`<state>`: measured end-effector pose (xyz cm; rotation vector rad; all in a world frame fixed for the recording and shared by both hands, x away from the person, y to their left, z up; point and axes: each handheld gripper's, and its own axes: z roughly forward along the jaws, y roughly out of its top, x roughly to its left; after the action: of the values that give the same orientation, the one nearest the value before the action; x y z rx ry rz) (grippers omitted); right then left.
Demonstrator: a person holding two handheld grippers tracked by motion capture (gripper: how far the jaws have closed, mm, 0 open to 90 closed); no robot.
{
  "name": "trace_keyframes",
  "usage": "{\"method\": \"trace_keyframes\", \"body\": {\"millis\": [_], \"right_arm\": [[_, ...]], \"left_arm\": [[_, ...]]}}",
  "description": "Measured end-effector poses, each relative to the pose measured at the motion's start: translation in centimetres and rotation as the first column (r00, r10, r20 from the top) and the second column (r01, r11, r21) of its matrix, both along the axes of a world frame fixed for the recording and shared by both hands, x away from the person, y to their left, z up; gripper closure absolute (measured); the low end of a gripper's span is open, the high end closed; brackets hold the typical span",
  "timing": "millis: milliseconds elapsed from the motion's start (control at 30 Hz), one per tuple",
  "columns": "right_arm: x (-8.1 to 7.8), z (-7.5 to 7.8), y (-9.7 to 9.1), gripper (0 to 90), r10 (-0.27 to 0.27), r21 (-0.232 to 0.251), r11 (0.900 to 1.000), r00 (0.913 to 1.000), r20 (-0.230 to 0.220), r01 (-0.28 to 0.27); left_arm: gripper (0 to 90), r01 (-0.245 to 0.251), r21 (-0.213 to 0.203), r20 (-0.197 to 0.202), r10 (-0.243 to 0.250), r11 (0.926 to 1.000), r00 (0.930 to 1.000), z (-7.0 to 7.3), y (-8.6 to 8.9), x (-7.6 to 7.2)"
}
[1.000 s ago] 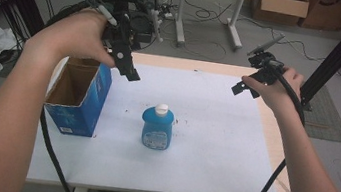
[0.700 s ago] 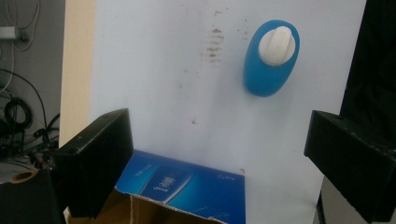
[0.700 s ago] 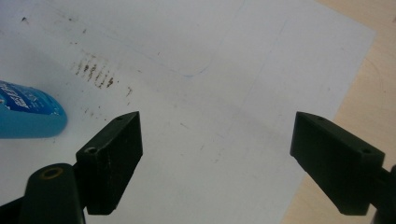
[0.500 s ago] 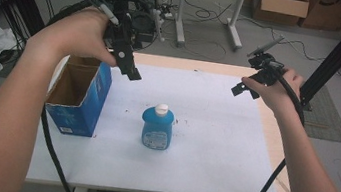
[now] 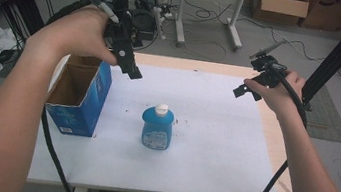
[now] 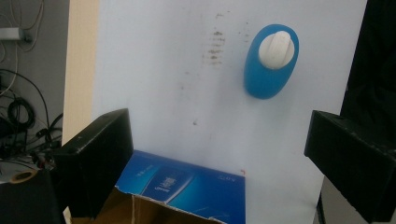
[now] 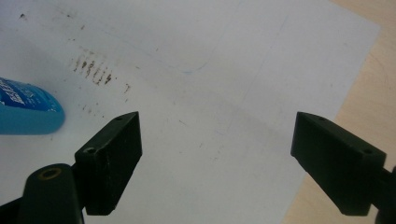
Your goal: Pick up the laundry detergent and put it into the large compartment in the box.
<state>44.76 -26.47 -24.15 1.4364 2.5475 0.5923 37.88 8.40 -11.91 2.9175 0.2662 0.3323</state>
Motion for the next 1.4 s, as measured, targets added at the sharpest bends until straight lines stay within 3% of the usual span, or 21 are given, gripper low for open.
{"method": "trace_keyframes", "body": {"millis": [333,567,1400], "right_arm": [[0.0,-0.1,0.3,16.3,0.018,0.004,0.9998,0.9998,0.013,-0.018],[-0.1,-0.3,0.4,16.3,0.033,0.004,0.9995,0.9994,0.014,-0.033],[-0.5,-0.9,0.6,16.3,0.046,-0.006,0.9989,0.9988,0.015,-0.046]], "left_arm": [[8.5,0.030,0.002,-0.011,-0.030,0.9996,0.9995,-0.3,-0.6,-0.1],[7.4,0.060,0.007,-0.029,-0.060,0.9982,0.9978,-1.5,-1.8,0.0],[7.1,0.132,0.022,-0.104,-0.129,0.9910,0.9862,-7.7,-5.1,0.1]]}}
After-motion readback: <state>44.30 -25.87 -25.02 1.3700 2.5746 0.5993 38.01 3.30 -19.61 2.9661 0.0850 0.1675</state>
